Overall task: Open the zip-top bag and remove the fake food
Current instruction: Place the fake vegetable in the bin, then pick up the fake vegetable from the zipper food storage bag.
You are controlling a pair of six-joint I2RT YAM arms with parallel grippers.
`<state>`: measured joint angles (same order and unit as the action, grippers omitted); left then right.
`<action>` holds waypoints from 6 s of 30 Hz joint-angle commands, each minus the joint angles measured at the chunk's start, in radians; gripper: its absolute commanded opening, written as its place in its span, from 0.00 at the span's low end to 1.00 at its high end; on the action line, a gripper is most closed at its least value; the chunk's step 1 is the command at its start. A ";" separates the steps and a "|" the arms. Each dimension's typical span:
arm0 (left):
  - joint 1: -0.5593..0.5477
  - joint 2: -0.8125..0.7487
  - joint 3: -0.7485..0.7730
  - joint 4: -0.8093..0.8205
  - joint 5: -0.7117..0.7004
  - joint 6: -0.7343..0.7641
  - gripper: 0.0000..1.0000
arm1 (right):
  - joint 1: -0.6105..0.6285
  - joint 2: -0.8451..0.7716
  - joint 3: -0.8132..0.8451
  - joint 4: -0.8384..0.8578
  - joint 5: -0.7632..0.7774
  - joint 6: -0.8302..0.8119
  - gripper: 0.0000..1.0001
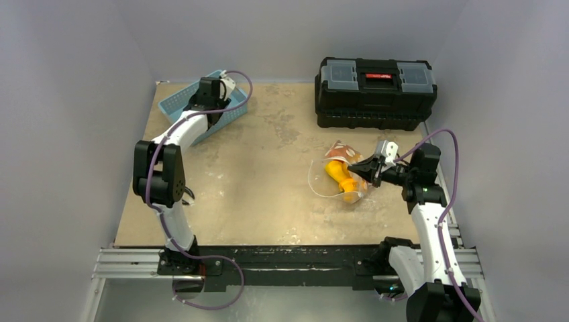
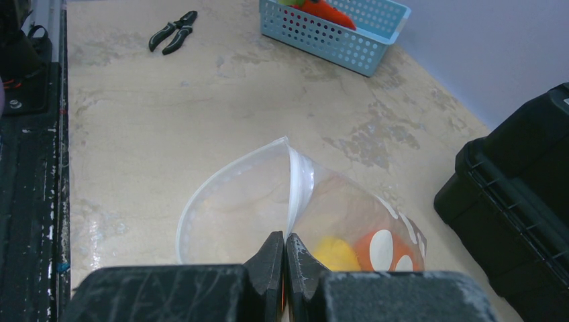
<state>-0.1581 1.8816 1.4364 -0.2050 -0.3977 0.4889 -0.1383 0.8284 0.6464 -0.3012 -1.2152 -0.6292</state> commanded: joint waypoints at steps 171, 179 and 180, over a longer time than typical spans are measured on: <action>-0.976 0.007 -0.584 1.020 0.427 -0.684 0.69 | -0.049 -0.001 0.085 0.032 0.435 0.073 0.49; -0.977 0.024 -0.577 1.009 0.428 -0.629 0.69 | -0.019 0.145 0.082 -0.079 0.488 -0.113 0.19; -0.977 0.026 -0.579 1.012 0.428 -0.626 0.70 | -0.006 0.156 0.077 -0.087 0.505 -0.135 0.19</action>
<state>-1.1343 1.8935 0.8543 0.7479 0.0036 -0.1848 -0.1787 0.9565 0.7364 -0.3523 -0.7761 -0.6701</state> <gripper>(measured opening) 0.692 0.201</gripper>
